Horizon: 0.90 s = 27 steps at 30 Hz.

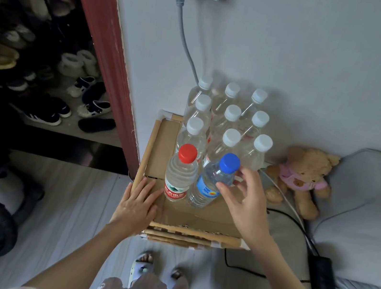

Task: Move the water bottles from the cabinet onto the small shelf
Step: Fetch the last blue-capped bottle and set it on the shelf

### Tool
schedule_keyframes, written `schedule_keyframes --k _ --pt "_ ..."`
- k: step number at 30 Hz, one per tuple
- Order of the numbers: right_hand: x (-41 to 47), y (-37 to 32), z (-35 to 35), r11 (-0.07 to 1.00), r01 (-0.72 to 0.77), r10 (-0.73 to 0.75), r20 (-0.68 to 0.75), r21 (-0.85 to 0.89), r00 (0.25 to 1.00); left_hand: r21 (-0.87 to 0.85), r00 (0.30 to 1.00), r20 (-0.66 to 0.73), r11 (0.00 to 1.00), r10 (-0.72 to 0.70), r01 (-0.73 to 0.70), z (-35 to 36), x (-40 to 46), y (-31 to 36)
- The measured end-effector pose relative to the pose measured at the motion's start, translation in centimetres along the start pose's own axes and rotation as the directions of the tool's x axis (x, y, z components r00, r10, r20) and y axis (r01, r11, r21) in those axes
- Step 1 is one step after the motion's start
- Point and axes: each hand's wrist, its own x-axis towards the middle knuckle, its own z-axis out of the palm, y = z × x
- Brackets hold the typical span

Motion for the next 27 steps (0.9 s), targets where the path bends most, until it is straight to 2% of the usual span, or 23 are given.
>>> schedule_keyframes --k 2,4,6,8,11,15,20,27 --pt "-1.5 1.1 0.6 0.981 -0.06 0.074 -0.07 0.185 0.995 -0.011 1.0 -0.01 1.0 0.008 -0.008 -0.2 0.0 0.2" --pt "-3.0 2.6 1.7 0.951 -0.204 0.217 -0.032 0.231 0.976 -0.068 1.0 0.011 0.998 -0.012 0.013 -0.6 0.0 0.4" --pt "-3.8 5.0 3.0 0.918 -0.37 0.357 0.114 0.139 0.927 -0.147 0.998 0.029 0.988 -0.047 0.051 -0.9 0.1 0.6" --pt "-3.4 6.9 4.0 0.893 -0.449 0.44 0.194 0.005 0.877 -0.233 0.996 0.01 0.968 -0.093 0.093 -1.3 0.1 1.0" --pt "-2.0 7.8 4.7 0.903 -0.427 0.428 0.223 -0.053 0.876 -0.329 0.981 0.0 0.927 -0.193 0.182 -1.5 0.4 1.8" --pt "-1.7 8.0 5.1 0.922 -0.384 0.363 0.238 0.048 0.901 -0.384 0.96 0.006 0.886 -0.279 0.259 -1.5 0.8 2.5" --pt "-1.3 8.4 4.8 0.916 -0.386 0.347 0.258 0.115 0.901 -0.449 0.935 -0.01 0.837 -0.355 0.314 -1.4 1.2 3.0" --pt "-0.8 9.2 4.6 0.924 -0.376 0.345 0.284 0.063 0.895 -0.517 0.9 -0.015 0.774 -0.436 0.366 -1.4 1.6 3.5"
